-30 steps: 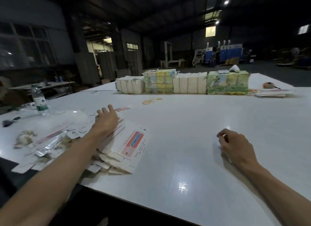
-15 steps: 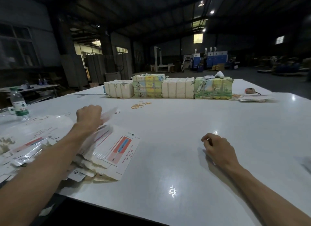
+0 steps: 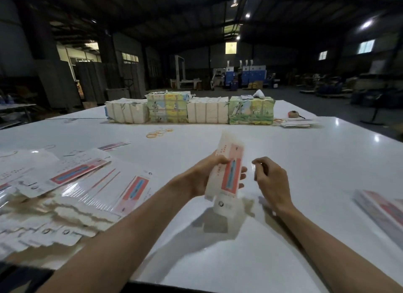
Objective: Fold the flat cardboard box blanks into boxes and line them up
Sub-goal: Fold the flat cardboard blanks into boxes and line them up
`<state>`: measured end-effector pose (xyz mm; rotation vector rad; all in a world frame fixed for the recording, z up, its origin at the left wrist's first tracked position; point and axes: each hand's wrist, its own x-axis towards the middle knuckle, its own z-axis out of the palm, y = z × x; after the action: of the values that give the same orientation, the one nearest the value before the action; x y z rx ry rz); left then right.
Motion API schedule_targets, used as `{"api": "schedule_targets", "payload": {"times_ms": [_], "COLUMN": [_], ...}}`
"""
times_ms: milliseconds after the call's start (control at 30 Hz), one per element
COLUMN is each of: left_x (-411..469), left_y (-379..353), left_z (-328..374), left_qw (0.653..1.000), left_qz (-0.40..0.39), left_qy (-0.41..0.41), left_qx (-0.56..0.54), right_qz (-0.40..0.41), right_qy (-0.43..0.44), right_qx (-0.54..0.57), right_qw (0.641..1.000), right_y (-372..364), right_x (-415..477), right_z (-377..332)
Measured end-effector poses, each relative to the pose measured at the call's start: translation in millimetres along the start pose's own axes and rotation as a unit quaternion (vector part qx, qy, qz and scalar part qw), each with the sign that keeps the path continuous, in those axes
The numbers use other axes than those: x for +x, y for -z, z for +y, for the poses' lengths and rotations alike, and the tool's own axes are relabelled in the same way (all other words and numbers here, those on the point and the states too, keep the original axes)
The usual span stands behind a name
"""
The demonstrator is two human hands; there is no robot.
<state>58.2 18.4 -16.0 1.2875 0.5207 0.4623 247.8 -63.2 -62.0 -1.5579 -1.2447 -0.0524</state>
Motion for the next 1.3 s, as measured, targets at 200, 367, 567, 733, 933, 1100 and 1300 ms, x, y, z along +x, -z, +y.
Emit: {"api": "schedule_targets", "payload": {"times_ms": [200,367,567,733,933,1100,1300], "left_x": [17.6,10.6,8.7,4.6,5.4,12.8,16.0], "left_y": [-34.8,-36.0,-40.3,-43.2,-43.3,-42.4,-47.6], "left_z": [-43.8,-53.0,-53.5,-53.7,-50.3,-41.9,-33.8], "left_qw": [0.99,0.994,0.991,0.99,0.998,0.998,0.994], "left_qz": [0.04,0.038,0.069,0.037,-0.026,-0.069,-0.109], "left_qy": [-0.002,-0.039,-0.112,-0.129,-0.039,-0.007,-0.028], "left_qx": [-0.133,-0.092,-0.012,-0.04,-0.034,-0.012,-0.007], "right_qz": [0.064,0.015,-0.049,-0.039,-0.055,-0.078,-0.114], "right_qy": [0.005,0.141,0.169,0.146,0.05,-0.03,-0.07], "right_qx": [0.036,-0.058,-0.13,-0.096,0.032,0.114,0.264], "right_qw": [0.997,0.988,0.976,0.984,0.997,0.99,0.955], "right_y": [4.1,5.2,11.2,15.2,23.7,33.9,45.0], "right_x": [2.7,9.8,7.2,9.1,17.5,24.9,28.2], "right_z": [-0.4,-2.8,-9.2,-16.7,-26.9,-28.1,-29.5]}}
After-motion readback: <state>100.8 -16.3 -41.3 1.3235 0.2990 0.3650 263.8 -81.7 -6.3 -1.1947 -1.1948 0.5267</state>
